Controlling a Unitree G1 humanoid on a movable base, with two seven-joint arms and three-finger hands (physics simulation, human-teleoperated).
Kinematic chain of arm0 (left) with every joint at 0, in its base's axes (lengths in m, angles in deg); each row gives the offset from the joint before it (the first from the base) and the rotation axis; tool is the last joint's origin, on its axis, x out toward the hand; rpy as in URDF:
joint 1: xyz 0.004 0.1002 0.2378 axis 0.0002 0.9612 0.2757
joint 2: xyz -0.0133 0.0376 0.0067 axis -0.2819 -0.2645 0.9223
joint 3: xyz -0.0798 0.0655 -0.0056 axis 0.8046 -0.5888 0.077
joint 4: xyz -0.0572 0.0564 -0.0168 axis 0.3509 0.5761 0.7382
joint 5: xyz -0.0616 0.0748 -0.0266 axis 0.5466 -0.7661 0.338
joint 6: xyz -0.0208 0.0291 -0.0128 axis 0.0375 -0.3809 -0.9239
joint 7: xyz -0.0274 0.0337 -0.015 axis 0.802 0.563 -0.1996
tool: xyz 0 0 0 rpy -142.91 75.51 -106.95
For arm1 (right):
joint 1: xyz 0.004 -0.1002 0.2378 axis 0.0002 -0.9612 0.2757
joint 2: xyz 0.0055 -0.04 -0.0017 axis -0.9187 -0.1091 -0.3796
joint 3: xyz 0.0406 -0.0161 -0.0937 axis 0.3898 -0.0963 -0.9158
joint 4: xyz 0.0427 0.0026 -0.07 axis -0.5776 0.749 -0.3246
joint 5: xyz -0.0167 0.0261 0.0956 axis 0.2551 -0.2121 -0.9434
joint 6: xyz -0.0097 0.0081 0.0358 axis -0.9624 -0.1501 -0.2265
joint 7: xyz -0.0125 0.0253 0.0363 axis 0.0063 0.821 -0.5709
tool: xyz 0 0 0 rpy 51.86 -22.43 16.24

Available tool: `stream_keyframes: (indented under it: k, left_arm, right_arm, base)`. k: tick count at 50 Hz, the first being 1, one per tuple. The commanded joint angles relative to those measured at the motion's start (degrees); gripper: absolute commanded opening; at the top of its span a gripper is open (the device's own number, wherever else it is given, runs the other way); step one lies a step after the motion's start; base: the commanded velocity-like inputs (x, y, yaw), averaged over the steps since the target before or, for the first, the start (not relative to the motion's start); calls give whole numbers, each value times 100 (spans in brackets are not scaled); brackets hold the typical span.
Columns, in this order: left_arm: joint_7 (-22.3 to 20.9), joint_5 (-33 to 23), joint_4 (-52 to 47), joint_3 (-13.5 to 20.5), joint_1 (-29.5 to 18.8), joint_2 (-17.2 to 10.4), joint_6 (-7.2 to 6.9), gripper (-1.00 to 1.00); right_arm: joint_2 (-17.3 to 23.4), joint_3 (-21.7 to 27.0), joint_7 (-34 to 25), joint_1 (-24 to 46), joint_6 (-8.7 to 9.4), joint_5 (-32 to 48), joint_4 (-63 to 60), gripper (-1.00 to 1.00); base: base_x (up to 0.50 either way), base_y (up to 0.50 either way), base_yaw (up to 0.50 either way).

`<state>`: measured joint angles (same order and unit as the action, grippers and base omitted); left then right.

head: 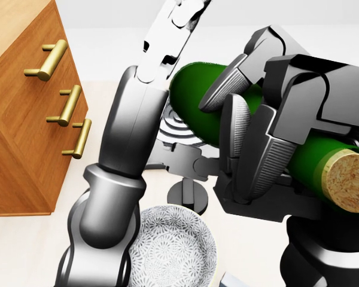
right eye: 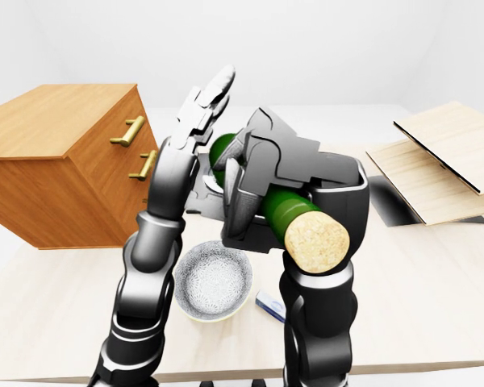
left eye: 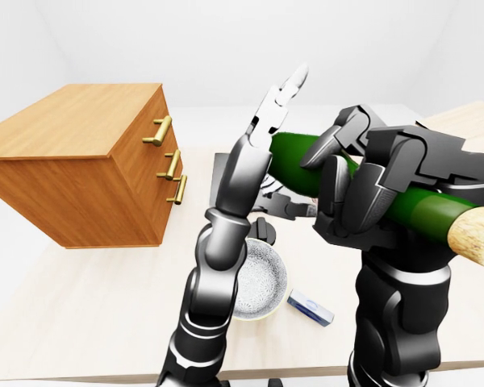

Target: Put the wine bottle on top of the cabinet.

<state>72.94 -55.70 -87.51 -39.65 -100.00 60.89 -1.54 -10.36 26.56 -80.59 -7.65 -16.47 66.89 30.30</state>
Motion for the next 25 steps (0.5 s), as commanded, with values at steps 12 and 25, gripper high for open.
stream_keyframes:
  k: [12,25]
  left_arm:
    - [-146,-384,-36,-329,236,244,0,-98]
    - [-245,-447,-127,-363,316,291,0,-96]
  right_arm:
    - [32,-3,630,-46,0,-626,13,-100]
    - [16,-56,667,-101,0,-607,37,-100]
  base:
    - [0,0,0]
    - [0,0,0]
